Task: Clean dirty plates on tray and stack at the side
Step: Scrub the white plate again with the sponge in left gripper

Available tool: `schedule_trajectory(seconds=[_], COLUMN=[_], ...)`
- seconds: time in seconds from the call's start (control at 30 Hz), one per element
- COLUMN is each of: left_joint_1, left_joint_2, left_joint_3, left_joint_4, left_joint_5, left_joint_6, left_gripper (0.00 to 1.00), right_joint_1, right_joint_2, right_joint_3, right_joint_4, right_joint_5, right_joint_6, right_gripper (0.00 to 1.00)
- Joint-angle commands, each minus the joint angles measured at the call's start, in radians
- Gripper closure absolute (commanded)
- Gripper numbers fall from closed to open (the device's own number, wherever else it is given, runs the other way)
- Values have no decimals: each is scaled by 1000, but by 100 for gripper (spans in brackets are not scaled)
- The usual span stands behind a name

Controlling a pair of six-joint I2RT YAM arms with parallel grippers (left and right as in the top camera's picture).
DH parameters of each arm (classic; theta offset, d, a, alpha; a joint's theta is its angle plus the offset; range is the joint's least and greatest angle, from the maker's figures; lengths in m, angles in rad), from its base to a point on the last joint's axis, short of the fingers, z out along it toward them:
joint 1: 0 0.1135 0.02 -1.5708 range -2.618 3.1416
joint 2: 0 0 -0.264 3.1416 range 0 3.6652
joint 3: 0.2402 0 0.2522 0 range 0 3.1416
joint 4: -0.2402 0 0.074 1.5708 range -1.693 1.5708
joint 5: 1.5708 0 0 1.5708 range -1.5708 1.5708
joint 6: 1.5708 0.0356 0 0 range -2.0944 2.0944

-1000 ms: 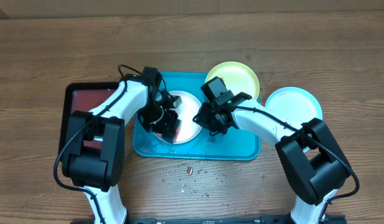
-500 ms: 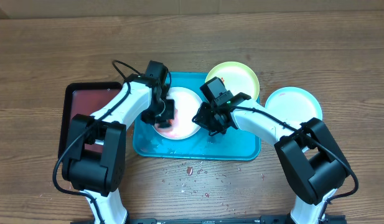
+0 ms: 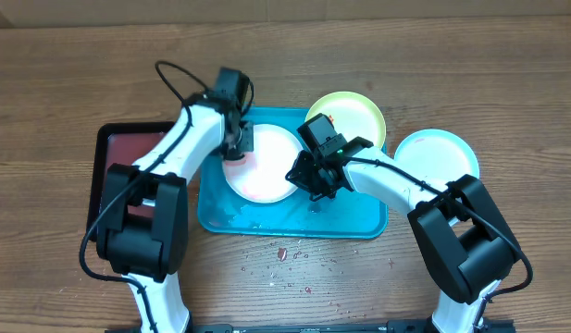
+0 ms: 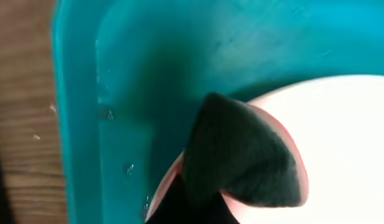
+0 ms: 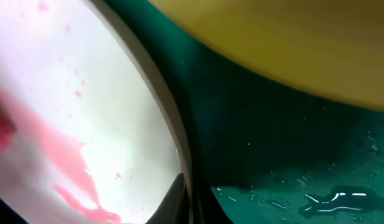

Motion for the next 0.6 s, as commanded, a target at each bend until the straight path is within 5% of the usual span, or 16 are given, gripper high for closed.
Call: schedule_trajectory(seconds=[0.0, 0.3, 0.57], left_joint_1=[18, 18, 17], left_joint_2=[0, 0, 0], left_joint_3=[207, 482, 432], left_joint_4=[-102, -340, -376], left_joint_5=[101, 103, 105], left_joint_6=[72, 72, 71], left_gripper=[96, 96, 96], right_joint_1=[-1, 3, 133], right_joint_2=[13, -37, -208], right_joint_3=[-7, 32, 74], right_joint_4=[-17, -66, -234], right_joint_5=[6, 18, 448], right_joint_6=[-34, -159, -266], right_gripper=[96, 96, 96])
